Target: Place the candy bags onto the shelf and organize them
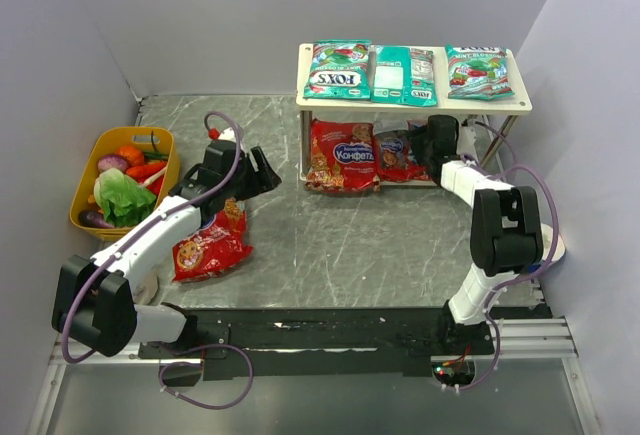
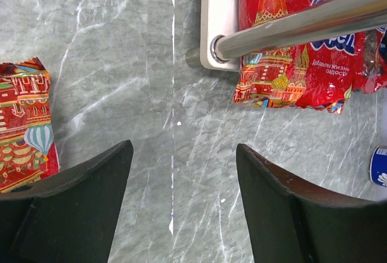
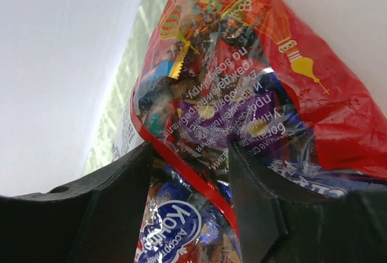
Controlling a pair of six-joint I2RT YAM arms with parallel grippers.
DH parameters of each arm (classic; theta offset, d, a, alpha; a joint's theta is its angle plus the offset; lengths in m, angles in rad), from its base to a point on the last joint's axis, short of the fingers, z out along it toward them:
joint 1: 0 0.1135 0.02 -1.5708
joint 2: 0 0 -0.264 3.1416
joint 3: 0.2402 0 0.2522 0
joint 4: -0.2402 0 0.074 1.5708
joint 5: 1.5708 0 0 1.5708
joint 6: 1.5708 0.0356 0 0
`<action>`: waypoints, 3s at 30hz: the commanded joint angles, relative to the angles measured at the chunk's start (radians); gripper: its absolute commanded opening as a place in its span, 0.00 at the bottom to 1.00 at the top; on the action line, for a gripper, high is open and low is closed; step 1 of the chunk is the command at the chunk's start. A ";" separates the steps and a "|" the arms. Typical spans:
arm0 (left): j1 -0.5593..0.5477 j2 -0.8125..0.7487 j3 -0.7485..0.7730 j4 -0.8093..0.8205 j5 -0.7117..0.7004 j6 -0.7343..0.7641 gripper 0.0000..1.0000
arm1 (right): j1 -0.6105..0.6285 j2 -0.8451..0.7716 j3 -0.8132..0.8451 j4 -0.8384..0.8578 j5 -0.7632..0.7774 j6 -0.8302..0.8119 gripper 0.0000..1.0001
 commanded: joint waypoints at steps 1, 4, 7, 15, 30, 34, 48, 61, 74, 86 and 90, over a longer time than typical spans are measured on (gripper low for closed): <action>0.011 -0.021 0.003 0.011 0.006 0.004 0.75 | 0.078 0.071 -0.020 -0.084 -0.187 0.045 0.60; 0.012 -0.027 0.000 0.011 0.008 0.002 0.75 | 0.081 0.053 -0.024 -0.087 -0.185 0.041 0.60; 0.014 -0.033 0.003 0.010 0.008 0.001 0.75 | 0.081 0.017 -0.024 -0.103 -0.168 0.021 0.60; 0.015 -0.058 0.009 0.001 -0.004 0.002 0.76 | 0.080 -0.141 -0.052 -0.151 -0.148 -0.022 0.66; 0.018 -0.110 0.013 -0.010 -0.003 0.004 0.81 | 0.138 -0.455 -0.265 -0.218 -0.112 -0.070 0.73; 0.018 -0.116 0.016 -0.012 0.010 0.010 0.81 | 0.129 -0.442 -0.231 -0.272 -0.052 -0.102 0.73; 0.018 -0.141 0.003 -0.018 0.016 0.005 0.81 | 0.086 -0.323 -0.026 -0.337 0.220 -0.322 0.68; 0.018 -0.076 0.031 -0.015 0.016 0.007 0.81 | 0.008 -0.238 -0.055 -0.321 0.188 -0.256 0.44; 0.031 -0.021 0.057 -0.027 0.010 0.021 0.81 | -0.021 -0.008 0.043 -0.255 0.071 -0.225 0.29; 0.047 -0.002 0.068 -0.024 0.022 0.022 0.80 | -0.029 -0.015 0.025 -0.137 0.014 -0.303 0.31; 0.049 -0.012 0.065 -0.019 0.023 0.021 0.81 | -0.029 -0.122 -0.081 -0.076 0.025 -0.302 0.35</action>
